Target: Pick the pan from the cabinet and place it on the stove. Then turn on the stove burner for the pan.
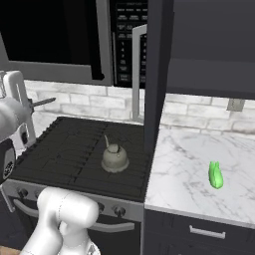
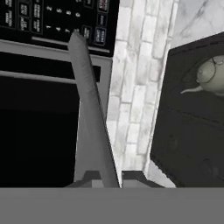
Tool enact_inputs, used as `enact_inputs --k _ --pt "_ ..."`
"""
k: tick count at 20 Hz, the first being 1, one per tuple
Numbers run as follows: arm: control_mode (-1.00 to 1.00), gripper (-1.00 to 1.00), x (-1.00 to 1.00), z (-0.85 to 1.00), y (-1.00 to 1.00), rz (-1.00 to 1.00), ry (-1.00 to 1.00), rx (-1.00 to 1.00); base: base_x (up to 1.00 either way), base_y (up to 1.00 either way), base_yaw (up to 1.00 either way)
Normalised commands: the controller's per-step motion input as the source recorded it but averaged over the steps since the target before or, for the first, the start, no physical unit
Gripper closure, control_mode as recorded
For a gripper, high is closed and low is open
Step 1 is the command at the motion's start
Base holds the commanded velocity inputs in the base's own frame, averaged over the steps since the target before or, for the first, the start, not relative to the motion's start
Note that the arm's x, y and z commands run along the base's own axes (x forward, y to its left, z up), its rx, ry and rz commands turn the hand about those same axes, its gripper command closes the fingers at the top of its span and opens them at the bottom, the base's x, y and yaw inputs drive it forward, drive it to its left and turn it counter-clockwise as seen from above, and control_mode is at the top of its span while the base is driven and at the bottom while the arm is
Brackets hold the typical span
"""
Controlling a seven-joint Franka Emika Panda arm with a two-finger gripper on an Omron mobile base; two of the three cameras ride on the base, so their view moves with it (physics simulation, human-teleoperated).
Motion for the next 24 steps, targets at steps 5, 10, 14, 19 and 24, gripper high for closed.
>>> enact_inputs --k 5,10,14,19,24 --pt "-1.00 1.00 0.00 -0.51 0.59 -0.22 -0.12 0.09 0.00 0.00 0.00" --pt "-1.00 1.00 -0.01 -0.47 0.46 -0.26 -0.15 0.09 0.00 0.00 0.00" --pt "-1.00 1.00 -0.16 -0.43 0.30 -0.30 -0.17 0.10 0.00 0.00 0.00" --pt "-1.00 1.00 -0.31 -0.48 0.25 -0.31 -0.19 0.04 0.00 0.00 0.00" --pt "-1.00 1.00 -0.34 -0.60 0.20 -0.32 -0.16 0.00 0.00 0.00 0.00"
